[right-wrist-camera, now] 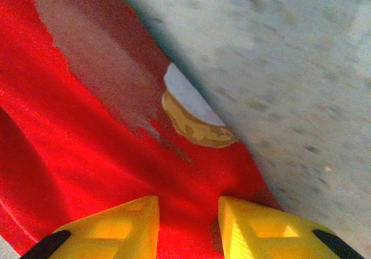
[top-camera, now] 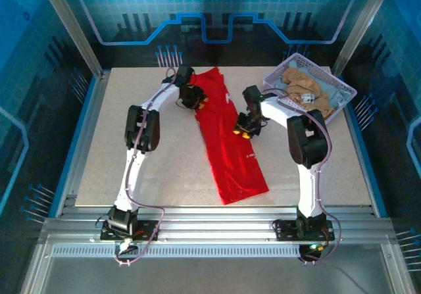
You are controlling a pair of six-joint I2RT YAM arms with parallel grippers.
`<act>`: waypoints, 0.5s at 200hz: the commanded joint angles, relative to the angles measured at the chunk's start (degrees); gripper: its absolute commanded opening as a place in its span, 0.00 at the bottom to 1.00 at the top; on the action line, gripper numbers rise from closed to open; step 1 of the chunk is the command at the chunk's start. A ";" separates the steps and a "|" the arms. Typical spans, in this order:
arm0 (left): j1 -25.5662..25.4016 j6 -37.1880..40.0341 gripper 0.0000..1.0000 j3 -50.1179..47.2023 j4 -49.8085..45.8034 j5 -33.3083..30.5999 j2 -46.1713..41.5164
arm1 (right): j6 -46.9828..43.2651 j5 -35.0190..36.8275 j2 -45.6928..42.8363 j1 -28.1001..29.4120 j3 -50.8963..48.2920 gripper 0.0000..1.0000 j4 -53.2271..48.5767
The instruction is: Fold and stack the t-shirts
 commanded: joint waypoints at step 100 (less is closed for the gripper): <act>0.34 6.01 0.37 -12.36 1.35 -11.61 -17.42 | 1.45 2.57 -7.08 -0.44 2.71 0.38 -3.41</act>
